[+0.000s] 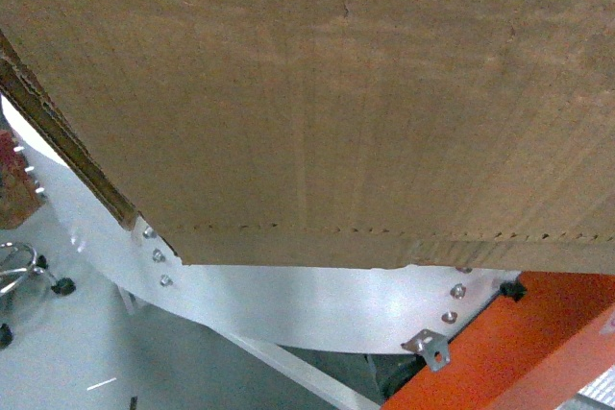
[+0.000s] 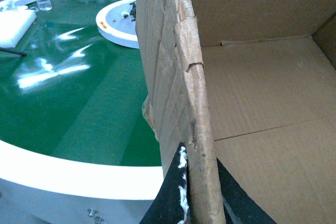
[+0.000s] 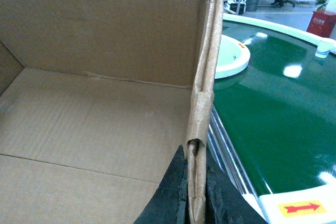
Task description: Sort boxes to right shelf from conveyor
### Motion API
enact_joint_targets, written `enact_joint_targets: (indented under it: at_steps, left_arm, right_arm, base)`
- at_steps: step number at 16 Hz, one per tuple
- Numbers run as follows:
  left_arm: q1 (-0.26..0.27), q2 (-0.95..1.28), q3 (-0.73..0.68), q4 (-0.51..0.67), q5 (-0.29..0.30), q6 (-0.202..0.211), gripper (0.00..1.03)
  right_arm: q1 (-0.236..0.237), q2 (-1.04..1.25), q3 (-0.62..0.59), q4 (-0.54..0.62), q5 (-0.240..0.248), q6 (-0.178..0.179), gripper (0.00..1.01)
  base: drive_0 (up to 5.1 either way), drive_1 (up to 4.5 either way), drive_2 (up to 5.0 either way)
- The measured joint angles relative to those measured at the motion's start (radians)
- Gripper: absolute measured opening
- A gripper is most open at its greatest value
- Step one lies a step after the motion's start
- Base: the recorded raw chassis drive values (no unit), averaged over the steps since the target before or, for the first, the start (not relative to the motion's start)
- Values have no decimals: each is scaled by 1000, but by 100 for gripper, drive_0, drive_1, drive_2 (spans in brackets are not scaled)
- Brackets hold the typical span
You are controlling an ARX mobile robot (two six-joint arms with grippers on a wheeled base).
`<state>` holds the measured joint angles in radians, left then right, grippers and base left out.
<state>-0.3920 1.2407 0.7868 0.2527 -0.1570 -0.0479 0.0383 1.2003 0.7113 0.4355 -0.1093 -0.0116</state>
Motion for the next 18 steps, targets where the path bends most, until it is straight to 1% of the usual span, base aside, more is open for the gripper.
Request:
enact_joint_targets:
  at_steps: [7,8,11,18]
  left_arm:
    - [0,0,-1,1,0,1,3]
    - [0,0,-1,-2,0,2,3]
    - [0,-4,-1,-2,0,2,3]
    - [0,-3,-1,-1,0,3,3]
  right_arm:
    - [0,0,0,0,0,0,4]
    - [0,0,0,-2,0,0,4]
    - [0,-5,0,-2,0,0,4]
    - [0,-5,0,-1,0,0,4]
  base:
    - [-3,-411,405]
    - [3,-115,122]
    - [-32,-32,-32]
    - [-169,-169,-169]
